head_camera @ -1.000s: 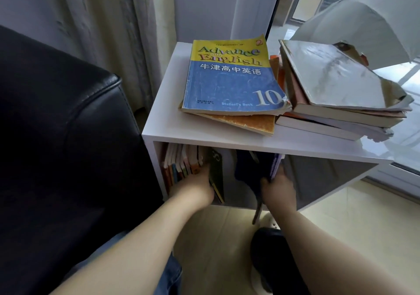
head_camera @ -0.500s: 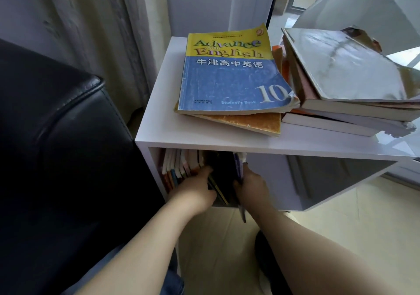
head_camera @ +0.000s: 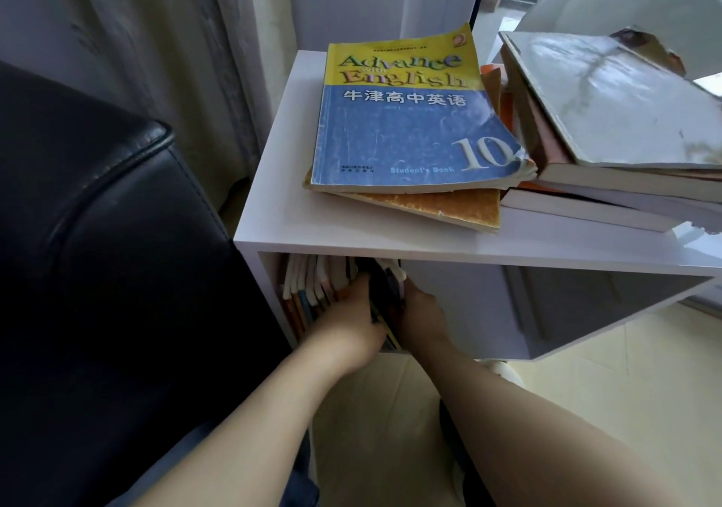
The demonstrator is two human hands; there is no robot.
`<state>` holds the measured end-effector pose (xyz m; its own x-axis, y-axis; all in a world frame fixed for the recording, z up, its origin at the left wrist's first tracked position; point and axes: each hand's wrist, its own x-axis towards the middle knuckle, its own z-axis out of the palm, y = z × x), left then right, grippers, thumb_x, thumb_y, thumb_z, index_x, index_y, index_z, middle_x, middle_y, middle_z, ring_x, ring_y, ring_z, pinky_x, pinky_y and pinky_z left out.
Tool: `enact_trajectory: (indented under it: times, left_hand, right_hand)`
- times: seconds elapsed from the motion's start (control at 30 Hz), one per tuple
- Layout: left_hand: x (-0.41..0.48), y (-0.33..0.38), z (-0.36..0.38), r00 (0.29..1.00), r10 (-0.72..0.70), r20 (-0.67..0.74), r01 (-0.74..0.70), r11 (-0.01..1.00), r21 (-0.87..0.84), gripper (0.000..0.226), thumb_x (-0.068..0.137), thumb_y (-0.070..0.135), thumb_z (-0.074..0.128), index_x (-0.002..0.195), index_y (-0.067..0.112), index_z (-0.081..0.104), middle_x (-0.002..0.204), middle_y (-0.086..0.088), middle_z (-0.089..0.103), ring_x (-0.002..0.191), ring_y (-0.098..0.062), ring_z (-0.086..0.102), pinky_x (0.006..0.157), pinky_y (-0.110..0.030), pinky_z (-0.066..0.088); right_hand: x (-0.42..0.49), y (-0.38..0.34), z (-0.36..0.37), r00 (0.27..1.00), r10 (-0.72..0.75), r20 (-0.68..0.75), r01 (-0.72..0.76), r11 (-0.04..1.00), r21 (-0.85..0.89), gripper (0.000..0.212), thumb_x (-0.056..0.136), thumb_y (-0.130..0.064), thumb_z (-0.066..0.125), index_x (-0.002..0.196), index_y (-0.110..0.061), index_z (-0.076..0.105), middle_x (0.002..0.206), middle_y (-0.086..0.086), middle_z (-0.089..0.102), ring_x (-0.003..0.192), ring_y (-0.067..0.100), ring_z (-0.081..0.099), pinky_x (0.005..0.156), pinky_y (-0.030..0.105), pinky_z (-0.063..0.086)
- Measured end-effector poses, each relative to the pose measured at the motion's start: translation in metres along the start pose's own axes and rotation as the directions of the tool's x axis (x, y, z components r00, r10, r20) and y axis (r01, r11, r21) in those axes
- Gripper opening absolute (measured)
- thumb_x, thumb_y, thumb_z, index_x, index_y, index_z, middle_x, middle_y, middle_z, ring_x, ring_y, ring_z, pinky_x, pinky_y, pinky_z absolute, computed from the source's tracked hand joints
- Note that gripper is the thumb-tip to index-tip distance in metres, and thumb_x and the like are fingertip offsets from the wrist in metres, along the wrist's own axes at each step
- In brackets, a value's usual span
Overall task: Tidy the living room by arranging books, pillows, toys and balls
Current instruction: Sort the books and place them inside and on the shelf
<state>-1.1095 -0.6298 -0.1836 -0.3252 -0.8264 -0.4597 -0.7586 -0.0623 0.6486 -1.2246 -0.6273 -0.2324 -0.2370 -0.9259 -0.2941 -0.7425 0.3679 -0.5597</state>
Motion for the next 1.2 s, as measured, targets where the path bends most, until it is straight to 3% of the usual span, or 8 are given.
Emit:
enact_trajectory:
  times: [0.13,0.3,0.43,0.53,0.7,0.97,1.1,1.2]
  left_hand:
    - [0.0,0.007,0.003,0.995,-0.017,-0.094,0.014,0.999,-0.031,0.083,0.093,0.019,0.049,0.149,0.031,-0.011,0.119,-0.007,0.059,0.09,-0.022,0.063,0.078,-0.035,0.054]
    - [0.001,0.013,0.006,0.987,-0.021,-0.162,0.0,0.992,-0.129,0.077,0.09,0.022,0.056,0.149,0.03,0.007,0.124,-0.005,0.057,0.092,-0.02,0.061,0.079,-0.034,0.055]
    - [-0.001,0.019,0.01,0.971,0.04,-0.236,-0.057,0.996,-0.065,0.064,0.083,0.027,0.066,0.136,0.023,0.031,0.118,-0.004,0.06,0.104,-0.023,0.06,0.08,-0.028,0.051]
    - [-0.002,0.02,0.008,0.97,0.057,-0.235,-0.053,0.998,0.024,0.076,0.074,0.038,0.075,0.135,0.022,0.032,0.12,-0.002,0.058,0.108,-0.022,0.058,0.083,-0.028,0.049]
    - [-0.004,0.014,0.002,0.956,0.089,-0.28,-0.043,0.985,0.166,0.052,0.085,0.035,0.065,0.129,0.02,0.041,0.121,-0.004,0.059,0.102,-0.022,0.06,0.073,-0.023,0.045]
    - [-0.001,0.008,0.003,0.922,0.154,-0.356,-0.096,0.98,0.174,0.026,0.087,0.029,0.064,0.106,0.014,0.056,0.101,-0.005,0.066,0.079,-0.013,0.055,0.067,-0.025,0.046]
    - [0.003,0.011,0.005,0.888,0.18,-0.424,-0.131,0.981,0.141,0.03,0.087,0.03,0.063,0.11,0.011,0.059,0.107,-0.004,0.064,0.093,-0.019,0.061,0.072,-0.024,0.045]
    - [0.006,0.013,0.007,0.868,0.186,-0.461,-0.136,0.981,0.141,0.031,0.088,0.03,0.062,0.112,0.01,0.059,0.109,-0.004,0.065,0.095,-0.02,0.062,0.07,-0.02,0.042]
  right_hand:
    - [-0.004,0.009,-0.006,0.998,0.045,0.044,-0.046,0.999,0.025,0.025,0.095,-0.022,0.051,0.112,-0.005,0.055,0.113,0.016,0.064,0.102,0.032,0.06,0.078,0.028,0.045]
    - [-0.01,0.023,-0.014,0.997,0.011,0.081,-0.016,0.998,0.059,0.012,0.092,-0.02,0.056,0.084,-0.018,0.047,0.109,0.016,0.064,0.083,0.016,0.05,0.068,0.021,0.034]
    - [-0.009,0.032,-0.013,0.993,-0.012,0.115,0.002,0.996,0.092,0.013,0.089,-0.02,0.061,0.097,-0.015,0.053,0.11,0.016,0.064,0.086,0.019,0.057,0.067,0.02,0.036]
    - [-0.007,0.036,-0.014,0.982,-0.022,0.189,0.009,0.998,0.066,0.031,0.086,-0.017,0.065,0.114,-0.006,0.056,0.117,0.012,0.062,0.104,0.025,0.059,0.07,0.021,0.04]
    - [-0.003,0.037,-0.01,0.972,-0.052,0.23,0.04,0.998,0.058,0.04,0.088,-0.017,0.062,0.126,-0.008,0.052,0.128,0.01,0.057,0.117,0.024,0.054,0.094,0.027,0.043]
    - [0.003,0.036,-0.001,0.978,-0.076,0.196,0.079,0.997,-0.009,0.037,0.097,-0.022,0.046,0.135,-0.021,0.049,0.128,0.009,0.058,0.116,0.026,0.054,0.088,0.023,0.042]
    - [0.001,0.031,0.001,0.983,-0.162,0.088,0.17,0.981,-0.095,0.035,0.099,-0.029,0.041,0.131,-0.023,0.053,0.123,0.01,0.061,0.111,0.027,0.058,0.071,0.011,0.038]
    - [-0.003,0.025,0.001,0.98,-0.201,0.014,0.198,0.948,-0.248,0.036,0.098,-0.03,0.045,0.133,-0.024,0.05,0.121,0.009,0.063,0.108,0.027,0.06,0.082,0.025,0.046]
